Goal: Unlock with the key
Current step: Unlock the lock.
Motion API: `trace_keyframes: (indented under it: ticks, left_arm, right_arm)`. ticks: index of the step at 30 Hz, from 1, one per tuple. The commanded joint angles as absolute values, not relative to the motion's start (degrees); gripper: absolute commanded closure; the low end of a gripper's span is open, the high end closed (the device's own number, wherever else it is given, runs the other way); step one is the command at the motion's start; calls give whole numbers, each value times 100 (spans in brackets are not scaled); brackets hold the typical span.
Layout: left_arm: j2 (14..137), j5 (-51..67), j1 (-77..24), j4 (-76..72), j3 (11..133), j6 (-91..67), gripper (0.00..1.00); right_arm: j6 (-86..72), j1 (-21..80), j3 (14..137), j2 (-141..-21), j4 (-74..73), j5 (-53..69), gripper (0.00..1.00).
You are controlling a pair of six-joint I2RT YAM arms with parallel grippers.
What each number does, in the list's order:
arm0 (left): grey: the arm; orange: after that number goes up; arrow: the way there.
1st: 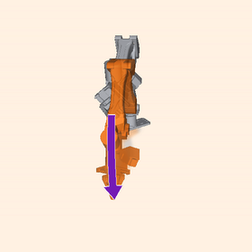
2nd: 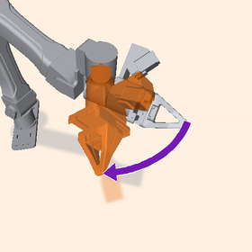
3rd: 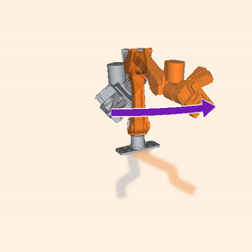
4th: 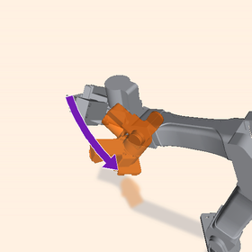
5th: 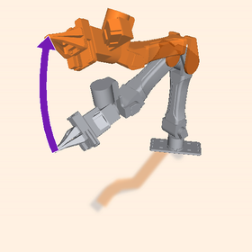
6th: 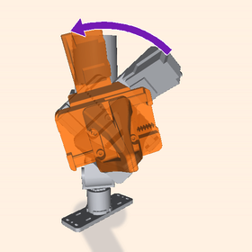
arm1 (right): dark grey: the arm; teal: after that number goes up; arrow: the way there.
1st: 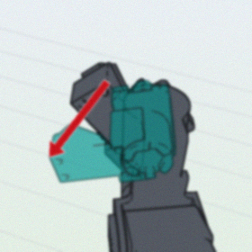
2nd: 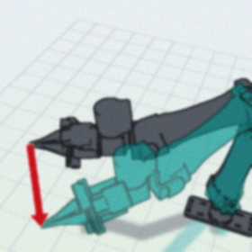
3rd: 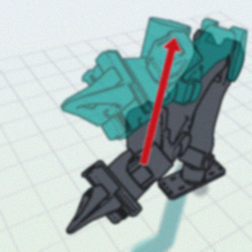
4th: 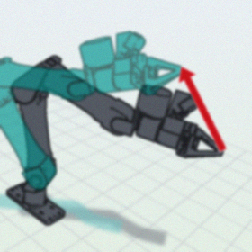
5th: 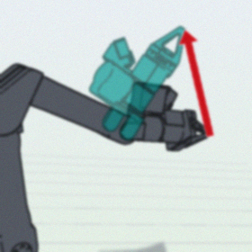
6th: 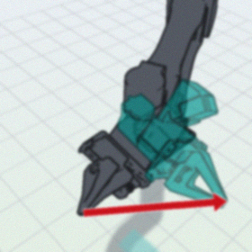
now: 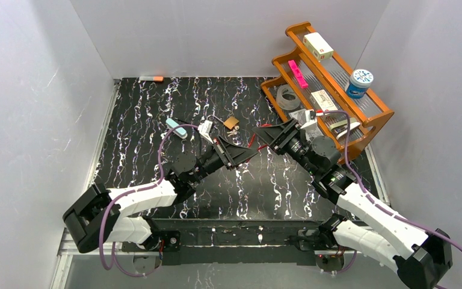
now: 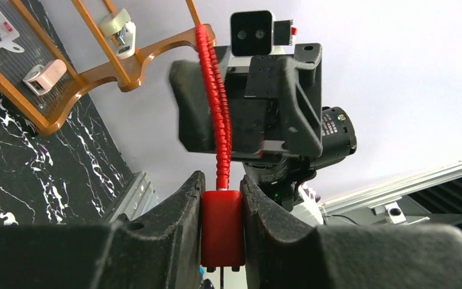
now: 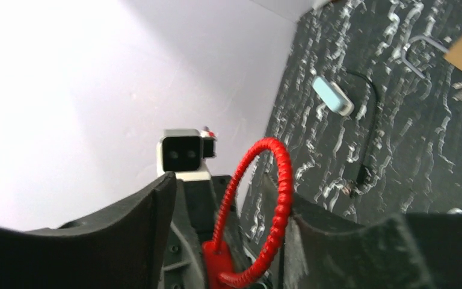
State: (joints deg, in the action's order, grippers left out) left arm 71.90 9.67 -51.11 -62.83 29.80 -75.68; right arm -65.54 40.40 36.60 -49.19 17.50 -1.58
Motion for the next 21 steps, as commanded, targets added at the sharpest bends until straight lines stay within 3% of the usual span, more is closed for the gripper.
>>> trace_keyframes:
  ticks: [1, 5, 10, 14, 21]
  left_arm:
    - [7031, 1271, -5081, -6427, 3063, -7543, 100]
    - [6986, 1335, -5081, -6425, 3024, -7587, 92]
    - [6825, 1600, -5010, -6334, 3049, -7518, 69]
    - [6677, 2252, -4724, -6177, 3116, -7493, 57]
    - [6368, 3292, -4231, -5366, 3444, -7215, 55]
  right_arm:
    - [-6296, 4014, 3670, -4806, 2748, -273, 45]
    - [-6235, 4001, 3751, -4923, 2719, -83, 75]
    - [-6102, 3883, 3744, -5005, 2748, 178, 99]
    - [-5861, 3584, 3793, -5082, 2851, 784, 99]
    - [-5661, 2942, 4152, -5544, 3033, 2536, 99]
